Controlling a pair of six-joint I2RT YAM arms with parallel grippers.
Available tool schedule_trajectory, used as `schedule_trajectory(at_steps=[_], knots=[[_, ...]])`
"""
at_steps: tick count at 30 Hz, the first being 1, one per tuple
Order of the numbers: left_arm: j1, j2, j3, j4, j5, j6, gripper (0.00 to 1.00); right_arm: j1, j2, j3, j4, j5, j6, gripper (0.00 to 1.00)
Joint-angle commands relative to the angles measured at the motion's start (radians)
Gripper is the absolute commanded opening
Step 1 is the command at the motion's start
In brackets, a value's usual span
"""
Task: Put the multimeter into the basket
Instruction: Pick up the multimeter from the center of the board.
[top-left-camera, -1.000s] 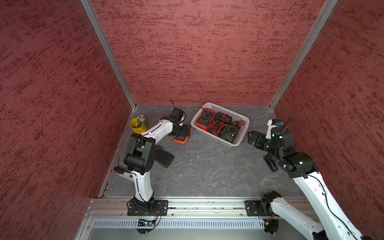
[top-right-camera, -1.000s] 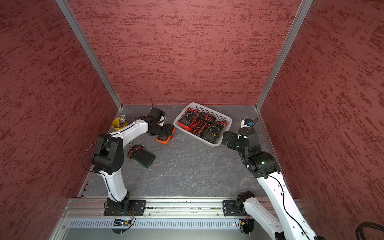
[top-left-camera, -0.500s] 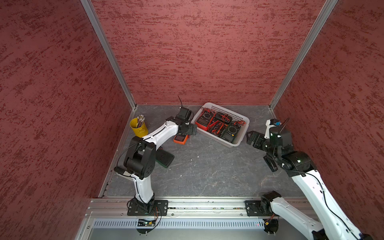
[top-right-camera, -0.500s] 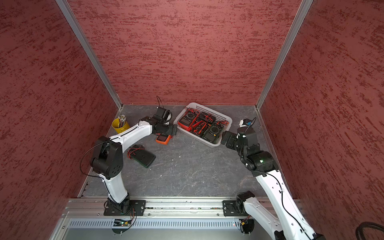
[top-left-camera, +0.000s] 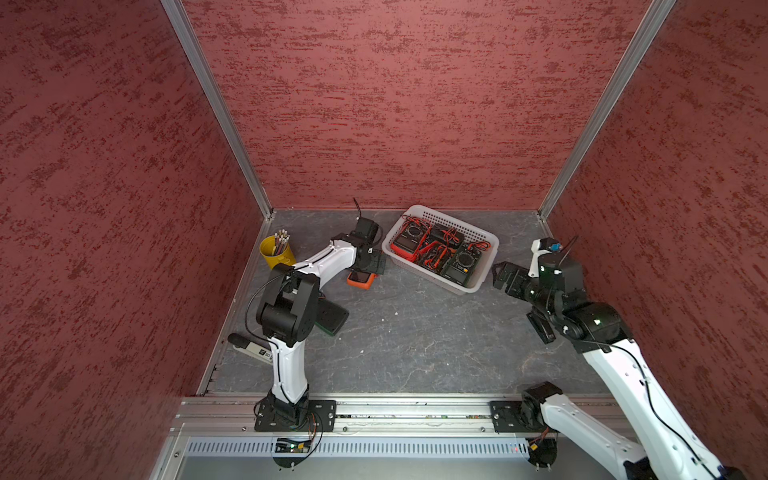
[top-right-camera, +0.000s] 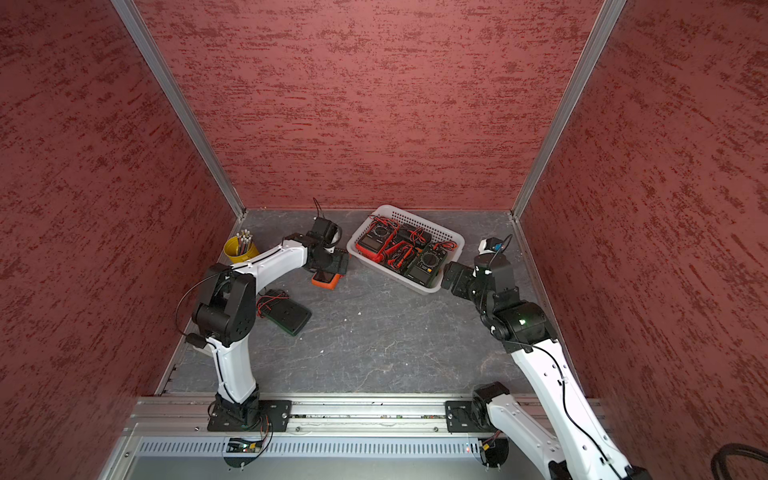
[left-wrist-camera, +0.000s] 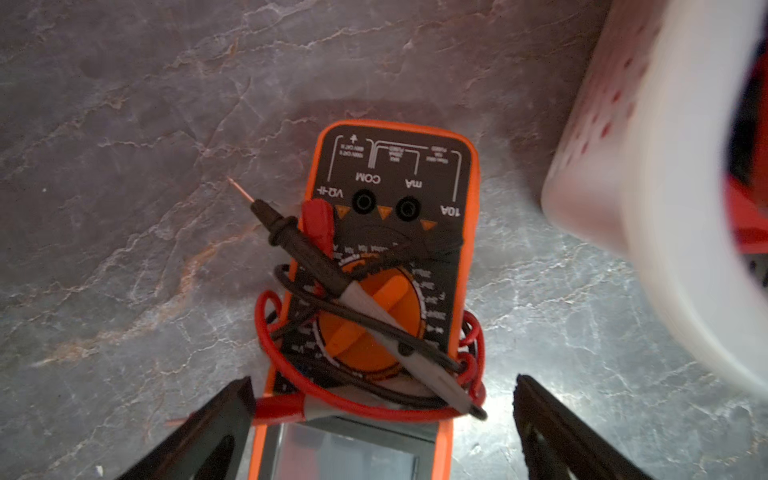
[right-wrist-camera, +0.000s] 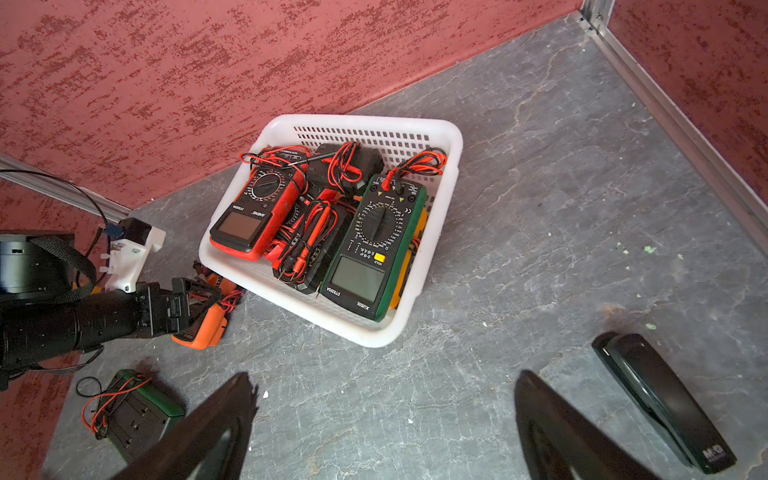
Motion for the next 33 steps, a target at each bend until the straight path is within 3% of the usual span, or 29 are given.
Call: schedule_trajectory(at_steps=[1,16,24,29,33], knots=[[0.012,0.025,0.037,-0.019,0.016,0.054,1.0,0.0,-0.009,0.002,0.023,-0.007,0.015,0.99],[0.028,0.117,0.11,-0.076,0.083,0.104,1.0,0.0,-0.031,-0.009,0.014,0.007,0.027,0.99],[0.038,0.19,0.147,-0.118,0.045,0.104,1.0,-0.001,-0.029,-0.011,0.015,0.005,0.029,0.99],[0.044,0.22,0.149,-0.142,-0.058,0.088,1.0,0.0,-0.031,-0.015,0.016,0.005,0.03,0.99],[0.047,0.208,0.124,-0.126,-0.075,0.081,0.87,-0.001,-0.03,-0.02,0.022,0.007,0.031,0.99]])
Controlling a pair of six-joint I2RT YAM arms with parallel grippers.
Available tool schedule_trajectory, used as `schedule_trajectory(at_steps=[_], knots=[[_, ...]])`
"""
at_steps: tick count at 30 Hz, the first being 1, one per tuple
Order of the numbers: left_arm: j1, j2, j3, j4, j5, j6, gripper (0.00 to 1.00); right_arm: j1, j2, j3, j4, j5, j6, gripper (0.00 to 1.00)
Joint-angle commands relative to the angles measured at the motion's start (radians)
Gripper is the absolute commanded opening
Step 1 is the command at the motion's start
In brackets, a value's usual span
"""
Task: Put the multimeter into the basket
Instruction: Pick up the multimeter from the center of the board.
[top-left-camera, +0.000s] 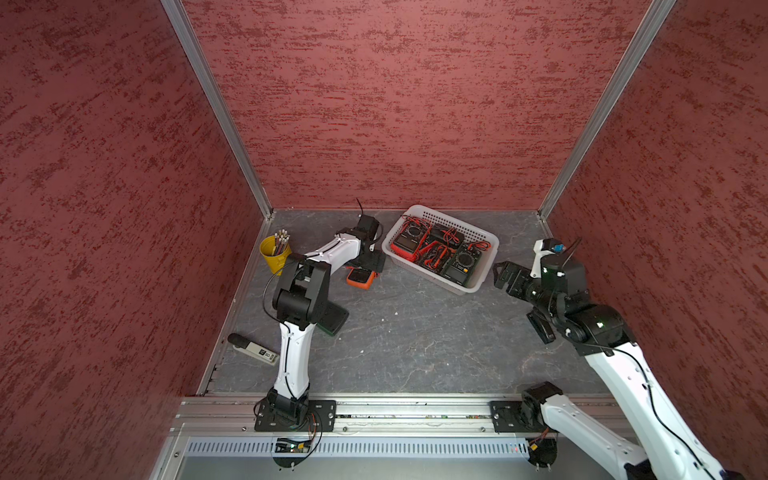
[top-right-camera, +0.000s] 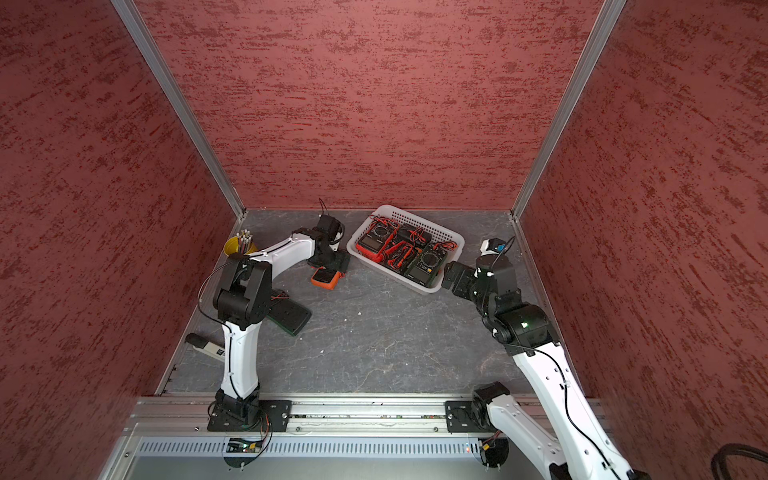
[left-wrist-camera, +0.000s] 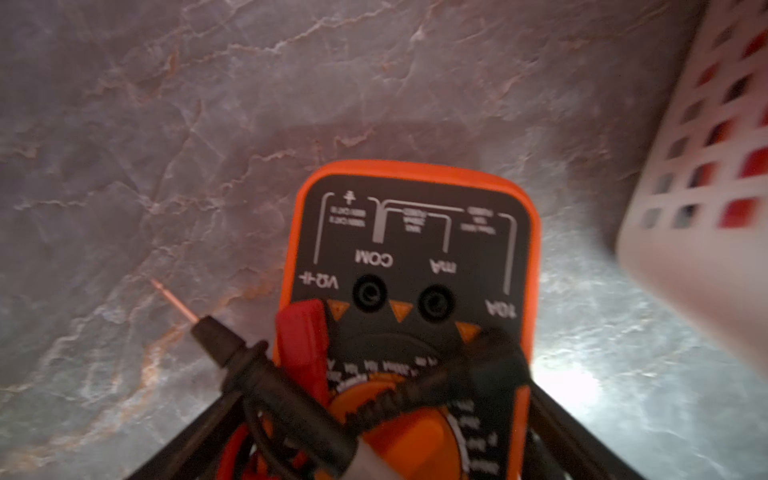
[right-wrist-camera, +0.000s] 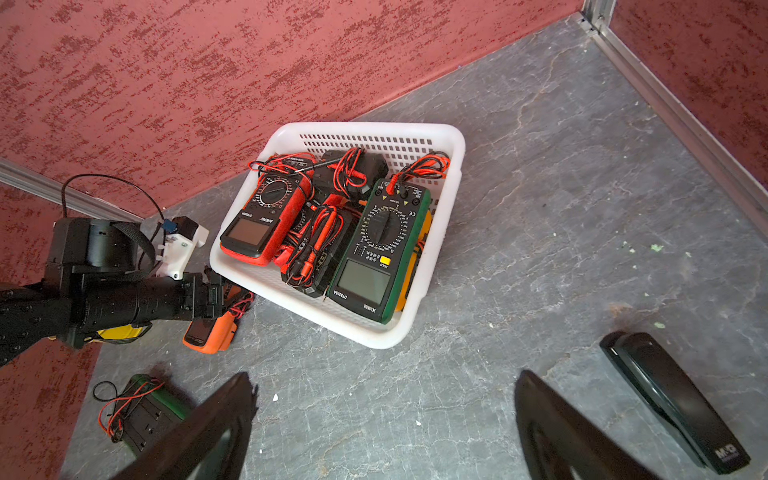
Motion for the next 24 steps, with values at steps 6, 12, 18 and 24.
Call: schedule_trajectory(at_steps=[6,12,18,24], knots=[[0.026,-0.043,-0.102,-0.012,-0.056,-0.018,0.38,-0.001,-0.011,-0.019,0.017,0.004,0.008,0.99],[0.026,-0.147,-0.161,0.019,-0.081,-0.031,0.0,0.0,-0.025,-0.019,0.012,0.004,0.007,0.99],[0.016,-0.297,-0.171,-0.022,-0.091,-0.034,0.0,-0.001,-0.032,-0.024,0.011,0.004,0.001,0.99],[-0.05,-0.396,-0.067,-0.102,-0.073,0.001,0.0,0.0,-0.024,-0.042,0.04,-0.01,0.001,0.99]])
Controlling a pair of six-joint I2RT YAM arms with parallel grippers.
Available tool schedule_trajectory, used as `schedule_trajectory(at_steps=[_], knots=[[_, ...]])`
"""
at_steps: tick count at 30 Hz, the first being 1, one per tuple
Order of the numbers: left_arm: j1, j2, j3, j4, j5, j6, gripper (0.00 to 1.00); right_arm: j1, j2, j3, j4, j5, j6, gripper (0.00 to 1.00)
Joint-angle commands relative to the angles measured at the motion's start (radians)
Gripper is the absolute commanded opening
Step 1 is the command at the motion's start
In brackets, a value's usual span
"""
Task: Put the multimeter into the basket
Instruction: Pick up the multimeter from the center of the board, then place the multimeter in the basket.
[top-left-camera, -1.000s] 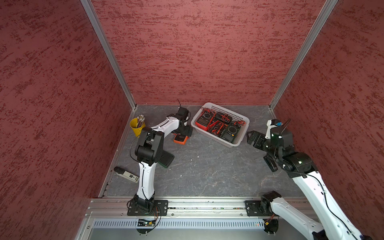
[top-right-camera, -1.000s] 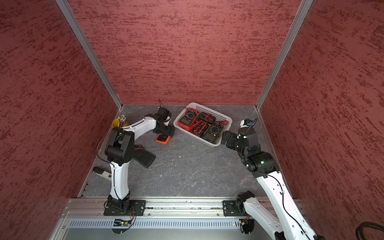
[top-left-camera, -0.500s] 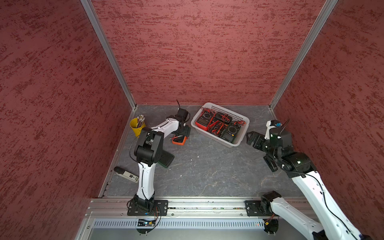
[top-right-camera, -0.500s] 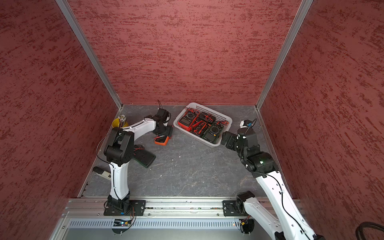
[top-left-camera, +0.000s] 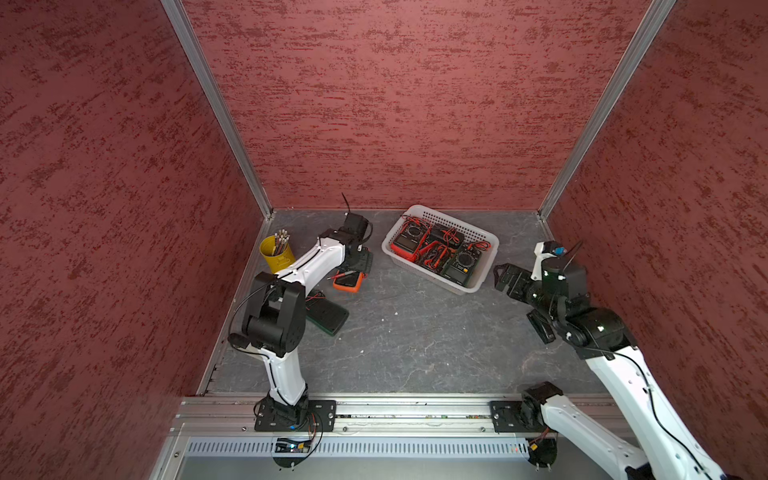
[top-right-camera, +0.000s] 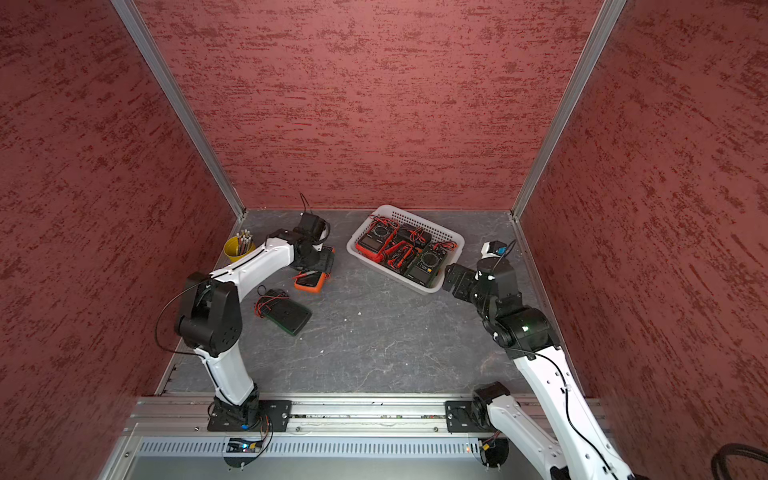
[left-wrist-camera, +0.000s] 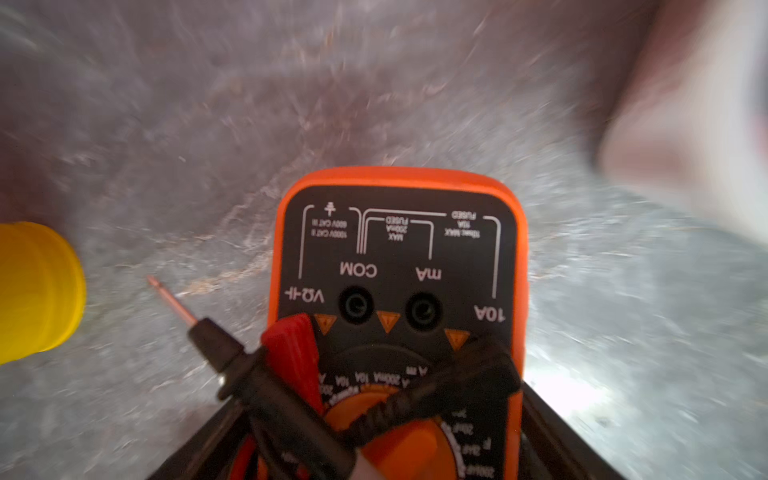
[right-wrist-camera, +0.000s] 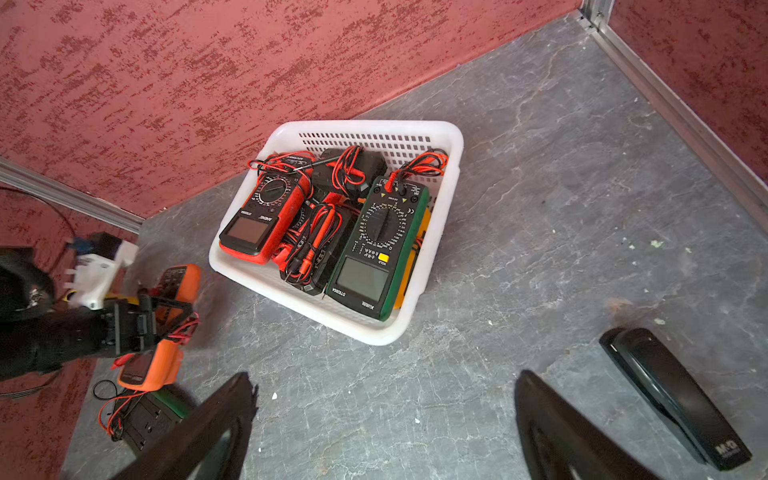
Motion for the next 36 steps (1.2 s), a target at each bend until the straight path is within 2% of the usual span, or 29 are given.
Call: schedule_trajectory(at_steps=[1,7,12,22,28,36], knots=[[-0.05,-0.063,0.114,-0.023,0.006,0.026,0.0,0.0,0.002,-0.015,0.038,-0.012,0.0,0.99],[-0.169,-0.001,0.313,-0.024,0.02,0.048,0.0,0.0,0.014,-0.023,0.053,-0.018,-0.001,0.99],[-0.264,0.132,0.52,-0.004,0.006,0.072,0.0,0.0,0.005,-0.02,0.052,-0.021,0.001,0.99],[-0.329,0.449,0.926,-0.085,0.015,0.085,0.0,0.0,-0.005,-0.015,0.027,-0.025,0.006,0.99],[-0.347,0.564,1.038,-0.099,-0.006,0.088,0.0,0.0,-0.003,-0.012,0.03,-0.03,0.011,0.99],[-0.348,0.615,1.052,-0.082,-0.034,0.083,0.0,-0.001,0.025,-0.015,0.041,-0.045,0.018,0.99]])
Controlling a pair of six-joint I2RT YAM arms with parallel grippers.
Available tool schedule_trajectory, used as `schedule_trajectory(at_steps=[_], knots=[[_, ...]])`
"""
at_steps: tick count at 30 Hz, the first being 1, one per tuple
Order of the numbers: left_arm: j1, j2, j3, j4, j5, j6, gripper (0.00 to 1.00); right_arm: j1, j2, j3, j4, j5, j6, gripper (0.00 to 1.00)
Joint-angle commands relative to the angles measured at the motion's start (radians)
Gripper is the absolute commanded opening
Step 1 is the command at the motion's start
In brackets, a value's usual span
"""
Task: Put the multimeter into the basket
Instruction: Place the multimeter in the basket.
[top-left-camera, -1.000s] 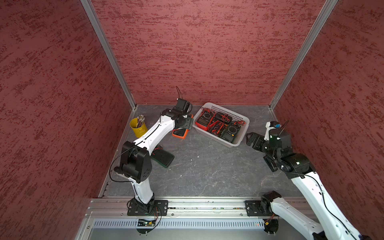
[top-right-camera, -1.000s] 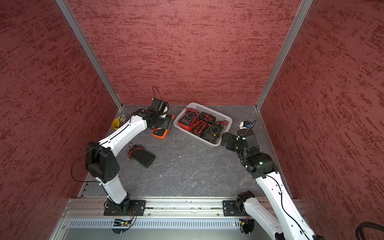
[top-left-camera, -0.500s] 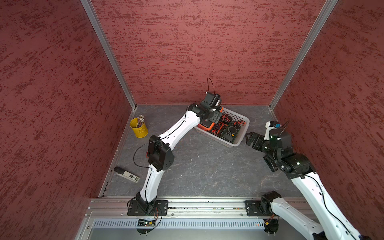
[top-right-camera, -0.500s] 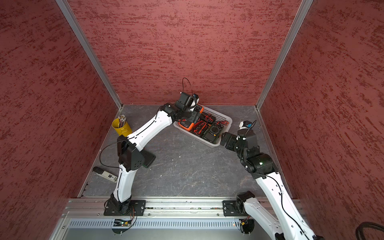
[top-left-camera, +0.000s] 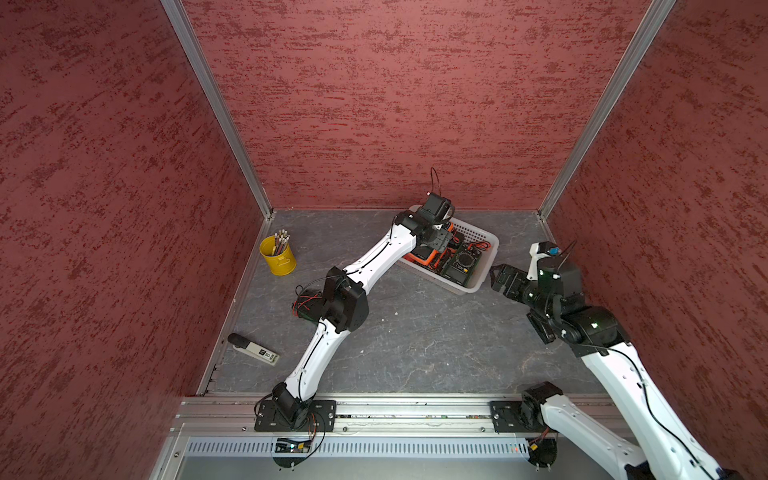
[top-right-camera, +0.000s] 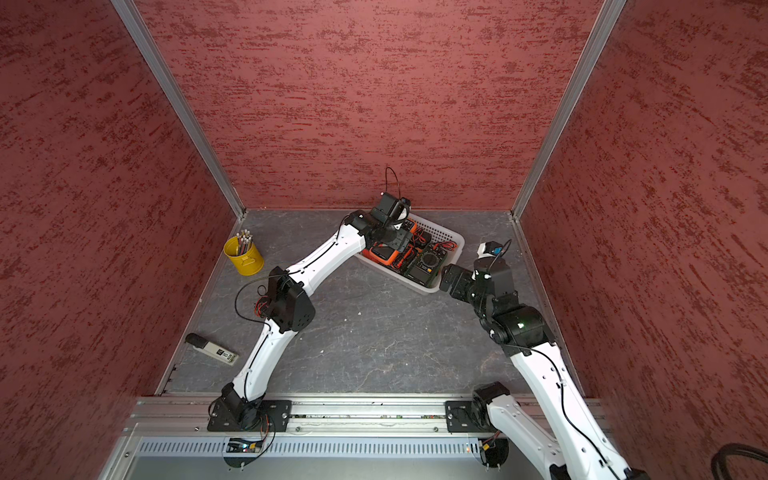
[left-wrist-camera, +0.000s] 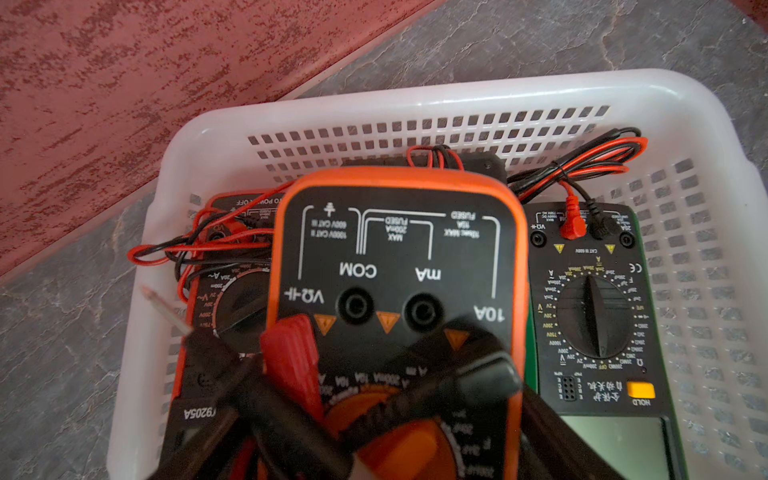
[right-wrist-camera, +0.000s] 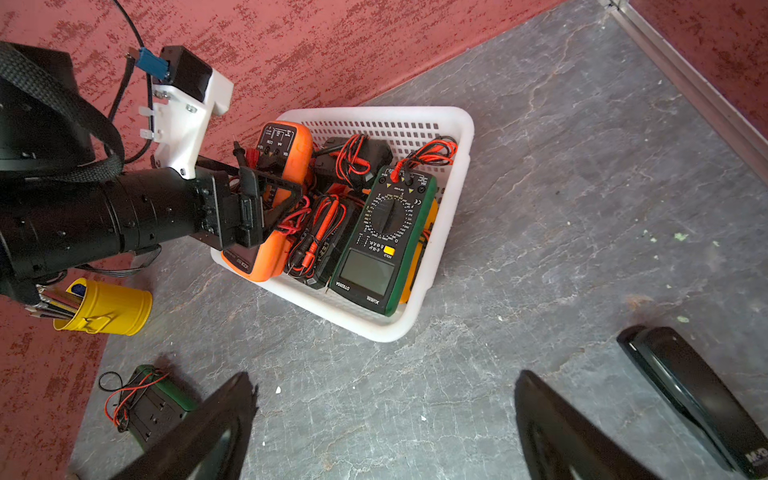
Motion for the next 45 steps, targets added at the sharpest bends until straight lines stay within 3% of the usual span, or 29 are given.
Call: schedule_trajectory(at_steps=[1,13,15,21,26,31,40,45], knots=[[-0.003,0.012,0.046,0.054,-0.032,0.002,0.0,-0.001,0.005,0.0,0.02,-0.018,0.011,0.99],[-0.011,0.13,0.127,0.073,-0.203,-0.011,0.0,-0.001,0.006,-0.035,0.04,-0.035,0.026,0.99],[-0.011,0.139,0.127,0.082,-0.198,-0.013,0.13,0.0,0.009,-0.041,0.045,-0.039,0.027,0.99],[-0.022,0.162,0.124,0.081,-0.179,-0.014,0.78,0.0,0.022,-0.046,0.052,-0.05,0.032,0.99],[-0.027,0.144,0.124,0.078,-0.16,-0.02,0.92,-0.001,0.023,-0.045,0.053,-0.056,0.032,0.99],[-0.026,0.108,0.115,0.081,-0.155,-0.021,1.0,0.0,0.023,-0.041,0.052,-0.056,0.03,0.99],[-0.027,0.018,0.086,0.068,-0.135,-0.043,1.0,0.0,0.027,-0.021,0.052,-0.076,0.016,0.99],[-0.025,-0.145,-0.027,0.07,-0.145,-0.075,1.0,0.0,0.023,-0.009,0.062,-0.103,-0.006,0.99]])
